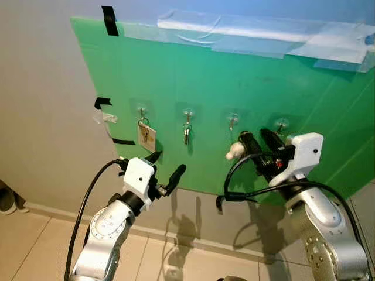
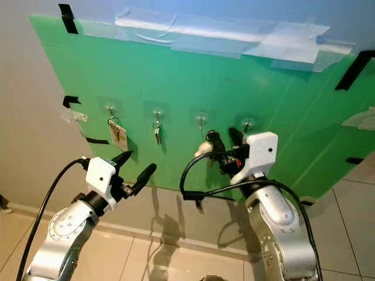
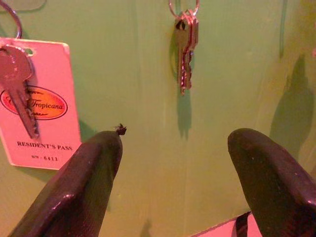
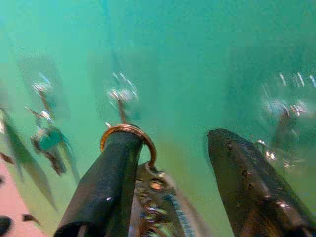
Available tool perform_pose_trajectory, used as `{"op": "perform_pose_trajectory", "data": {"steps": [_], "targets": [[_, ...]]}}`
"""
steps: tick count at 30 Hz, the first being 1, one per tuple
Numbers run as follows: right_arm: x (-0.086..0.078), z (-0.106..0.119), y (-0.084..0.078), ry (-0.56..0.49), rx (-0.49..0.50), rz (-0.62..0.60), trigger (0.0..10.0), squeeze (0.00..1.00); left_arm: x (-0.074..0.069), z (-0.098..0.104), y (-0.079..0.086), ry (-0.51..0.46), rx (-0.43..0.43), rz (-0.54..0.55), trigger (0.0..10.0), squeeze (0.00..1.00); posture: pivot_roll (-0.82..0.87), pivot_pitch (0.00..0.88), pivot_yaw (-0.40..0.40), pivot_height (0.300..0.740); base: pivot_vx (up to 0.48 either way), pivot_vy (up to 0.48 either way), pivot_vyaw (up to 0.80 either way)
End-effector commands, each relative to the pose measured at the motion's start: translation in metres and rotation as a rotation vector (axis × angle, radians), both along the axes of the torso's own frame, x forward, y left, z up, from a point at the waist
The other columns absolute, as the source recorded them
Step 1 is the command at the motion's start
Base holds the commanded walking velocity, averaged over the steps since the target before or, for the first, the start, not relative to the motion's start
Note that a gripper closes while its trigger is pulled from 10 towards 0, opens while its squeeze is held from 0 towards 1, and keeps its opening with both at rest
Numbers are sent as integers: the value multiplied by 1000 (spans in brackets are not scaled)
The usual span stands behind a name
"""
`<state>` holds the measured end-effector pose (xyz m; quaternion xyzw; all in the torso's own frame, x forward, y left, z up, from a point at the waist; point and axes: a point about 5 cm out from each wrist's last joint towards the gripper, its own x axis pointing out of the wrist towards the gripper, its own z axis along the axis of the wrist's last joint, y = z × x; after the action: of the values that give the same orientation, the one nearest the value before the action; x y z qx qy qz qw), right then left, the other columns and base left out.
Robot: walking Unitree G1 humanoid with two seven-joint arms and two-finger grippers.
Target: Hang keys on a hook
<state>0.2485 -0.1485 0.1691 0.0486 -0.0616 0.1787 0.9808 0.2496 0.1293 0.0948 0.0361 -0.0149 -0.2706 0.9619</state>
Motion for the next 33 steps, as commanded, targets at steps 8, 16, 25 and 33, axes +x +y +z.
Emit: {"op": "perform_pose_trajectory", "data": {"steps": [8, 16, 25, 33], "targets": [[-1, 20, 3, -71, 17, 67, 0, 0, 2, 2, 1, 1, 0, 14, 10000, 0, -58, 0, 4, 740, 0, 0, 0], [-2, 16, 6, -36, 4, 107, 0, 0, 3, 2, 1, 5, -1, 17, 10000, 0, -57, 0, 0, 740, 0, 0, 0], [-5, 10, 2, -8, -3, 103, 0, 0, 3, 1, 1, 9, -3, 19, 10000, 0, -59, 0, 0, 740, 0, 0, 0], [-8, 3, -5, 35, -72, 91, 0, 0, 4, 1, 2, 9, 4, 9, 10000, 0, -63, 0, 10, 740, 0, 0, 0]]}}
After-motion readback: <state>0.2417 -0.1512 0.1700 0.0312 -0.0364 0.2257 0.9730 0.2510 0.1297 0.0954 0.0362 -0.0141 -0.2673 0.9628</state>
